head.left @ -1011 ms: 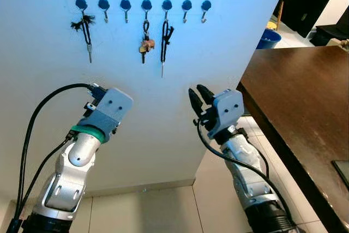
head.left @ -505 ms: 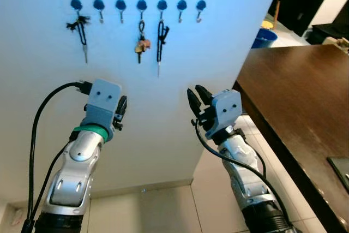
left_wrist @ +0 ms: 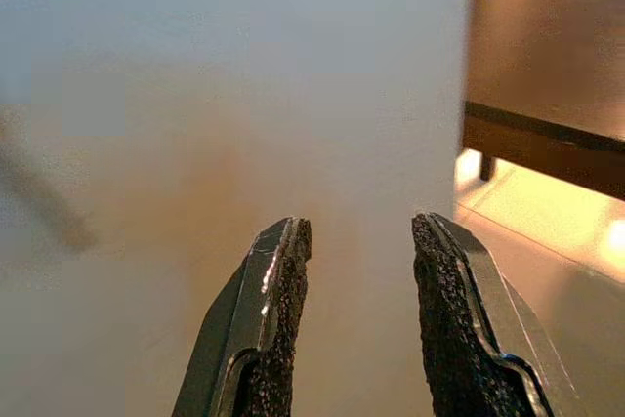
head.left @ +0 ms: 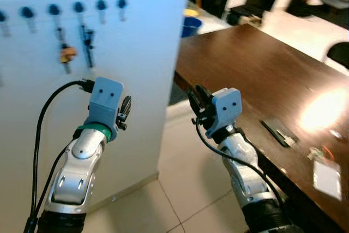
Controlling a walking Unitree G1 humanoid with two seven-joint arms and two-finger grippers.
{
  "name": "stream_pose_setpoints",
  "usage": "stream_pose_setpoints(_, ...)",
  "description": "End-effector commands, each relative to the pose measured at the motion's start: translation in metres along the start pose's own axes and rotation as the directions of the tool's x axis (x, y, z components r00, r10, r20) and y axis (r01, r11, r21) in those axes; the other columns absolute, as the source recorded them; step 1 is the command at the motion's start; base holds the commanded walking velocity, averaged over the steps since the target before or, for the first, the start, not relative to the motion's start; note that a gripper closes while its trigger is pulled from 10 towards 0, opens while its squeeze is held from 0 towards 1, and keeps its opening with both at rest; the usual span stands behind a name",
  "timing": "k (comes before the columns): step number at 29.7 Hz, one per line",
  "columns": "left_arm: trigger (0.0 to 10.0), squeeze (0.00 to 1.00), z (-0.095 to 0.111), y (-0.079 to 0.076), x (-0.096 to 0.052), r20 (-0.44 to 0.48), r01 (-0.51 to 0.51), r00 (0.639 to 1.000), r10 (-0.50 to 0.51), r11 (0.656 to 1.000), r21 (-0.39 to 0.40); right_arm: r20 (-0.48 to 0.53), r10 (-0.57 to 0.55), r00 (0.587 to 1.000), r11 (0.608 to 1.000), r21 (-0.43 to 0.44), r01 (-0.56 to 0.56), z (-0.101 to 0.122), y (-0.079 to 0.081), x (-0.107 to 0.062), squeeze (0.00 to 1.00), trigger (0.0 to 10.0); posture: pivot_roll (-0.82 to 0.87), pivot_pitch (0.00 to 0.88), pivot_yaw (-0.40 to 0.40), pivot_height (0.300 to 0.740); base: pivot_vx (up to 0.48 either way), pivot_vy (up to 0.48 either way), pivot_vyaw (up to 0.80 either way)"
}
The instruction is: Hang keys on a hook
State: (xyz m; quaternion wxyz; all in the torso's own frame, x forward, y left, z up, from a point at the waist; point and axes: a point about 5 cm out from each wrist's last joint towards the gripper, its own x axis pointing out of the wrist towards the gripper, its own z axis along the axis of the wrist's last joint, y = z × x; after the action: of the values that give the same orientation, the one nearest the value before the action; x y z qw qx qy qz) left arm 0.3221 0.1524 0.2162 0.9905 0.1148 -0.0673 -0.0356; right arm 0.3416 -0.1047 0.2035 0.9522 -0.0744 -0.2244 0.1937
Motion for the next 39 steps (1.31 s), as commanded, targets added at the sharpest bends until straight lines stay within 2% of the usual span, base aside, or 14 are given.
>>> stream_pose_setpoints(1, 10.0, 0.0, -0.002, -0.002, 0.001, -0.019, 0.001, 1.0, -0.001, 1.0, 0.014, -0.023, -0.01, 1.0, 1.0, 0.009, 0.01, -0.004, -0.003, -0.002, 0.0, 10.0, 0.1, 0.086, 0.035, 0.74, 0.0, 0.0, -0.8)
stream_pose_setpoints(20, 10.0, 0.0, 0.002, -0.004, -0.001, 0.004, -0.005, 1.0, 0.005, 1.0, -0.005, -0.018, -0.008, 1.0, 1.0, 0.005, 0.008, -0.003, -0.003, 0.0, 0.0, 10.0, 0.1, 0.076, 0.036, 0.74, 0.0, 0.0, -0.8)
stream_pose_setpoints(28, 10.0, 0.0, 0.006, -0.013, -0.004, 0.025, 0.103, 0.994, -0.103, 0.994, 0.026, -0.016, -0.004, 1.0, 1.0, 0.003, 0.004, -0.002, -0.003, 0.001, 0.0, 10.0, 0.1, 0.064, 0.033, 0.74, 0.0, 0.0, -0.8)
stream_pose_setpoints(39, 10.0, 0.0, 0.003, -0.015, -0.004, 0.014, 0.113, 0.993, -0.114, 0.993, 0.043, -0.014, -0.003, 1.0, 1.0, 0.0, 0.003, -0.003, -0.003, 0.002, 0.0, 10.0, 0.1, 0.054, 0.036, 0.74, 0.0, 0.0, -0.8)
